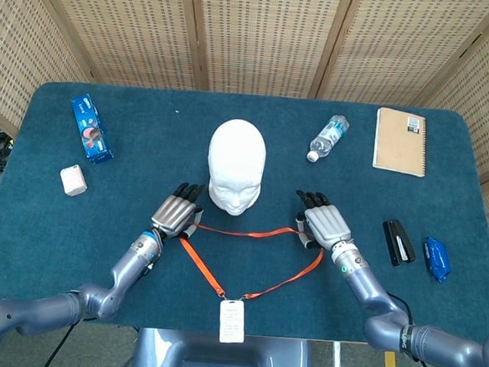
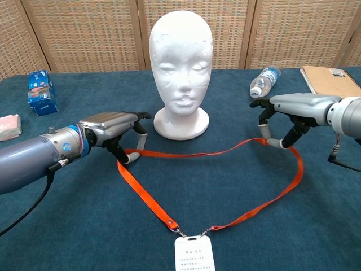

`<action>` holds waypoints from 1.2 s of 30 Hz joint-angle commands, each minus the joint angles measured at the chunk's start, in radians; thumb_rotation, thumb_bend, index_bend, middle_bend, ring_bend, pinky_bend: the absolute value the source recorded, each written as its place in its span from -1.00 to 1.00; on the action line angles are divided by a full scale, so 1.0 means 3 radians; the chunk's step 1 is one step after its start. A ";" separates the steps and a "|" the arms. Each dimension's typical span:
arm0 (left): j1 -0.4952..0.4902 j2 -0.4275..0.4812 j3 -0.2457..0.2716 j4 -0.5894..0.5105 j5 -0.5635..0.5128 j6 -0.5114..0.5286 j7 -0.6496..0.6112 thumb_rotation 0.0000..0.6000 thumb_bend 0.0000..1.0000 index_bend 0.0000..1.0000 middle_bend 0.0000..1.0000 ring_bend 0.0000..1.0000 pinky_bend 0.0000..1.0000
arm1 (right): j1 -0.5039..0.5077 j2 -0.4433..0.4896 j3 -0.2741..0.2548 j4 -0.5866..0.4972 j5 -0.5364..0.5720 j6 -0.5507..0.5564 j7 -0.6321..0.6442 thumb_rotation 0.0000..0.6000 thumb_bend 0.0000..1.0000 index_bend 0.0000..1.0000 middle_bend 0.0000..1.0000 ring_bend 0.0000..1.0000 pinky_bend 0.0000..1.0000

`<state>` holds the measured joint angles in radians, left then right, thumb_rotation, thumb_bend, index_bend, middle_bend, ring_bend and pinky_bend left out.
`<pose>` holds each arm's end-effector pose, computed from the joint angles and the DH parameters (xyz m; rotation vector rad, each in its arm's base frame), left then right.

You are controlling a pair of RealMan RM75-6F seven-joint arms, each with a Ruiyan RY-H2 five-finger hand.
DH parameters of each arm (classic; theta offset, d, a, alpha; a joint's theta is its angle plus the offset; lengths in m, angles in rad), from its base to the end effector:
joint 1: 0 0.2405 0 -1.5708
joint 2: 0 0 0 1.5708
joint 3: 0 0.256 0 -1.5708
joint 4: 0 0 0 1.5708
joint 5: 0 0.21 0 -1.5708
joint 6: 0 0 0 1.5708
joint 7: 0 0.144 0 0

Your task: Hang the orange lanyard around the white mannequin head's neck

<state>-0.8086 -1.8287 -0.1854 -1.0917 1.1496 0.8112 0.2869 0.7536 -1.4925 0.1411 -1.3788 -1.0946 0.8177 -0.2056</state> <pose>-0.1487 0.3594 -0.0959 -1.9635 -0.9583 -0.8254 -0.1876 -0.3594 -0.0079 1.8926 -1.0531 0.7962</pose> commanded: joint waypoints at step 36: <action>0.0360 0.1202 -0.0369 -0.1559 0.0667 0.1367 -0.0309 1.00 -0.05 0.58 -1.00 -1.00 -1.00 | -0.0146 0.0970 0.0681 -0.1459 -0.0387 0.0900 0.0383 1.00 0.40 0.48 -0.86 -1.00 -1.00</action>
<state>-0.6875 -1.4796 -0.2777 -1.5455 1.3738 1.2422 0.1770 0.7000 -1.2110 0.3307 -1.8062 -1.2343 1.0943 -0.0892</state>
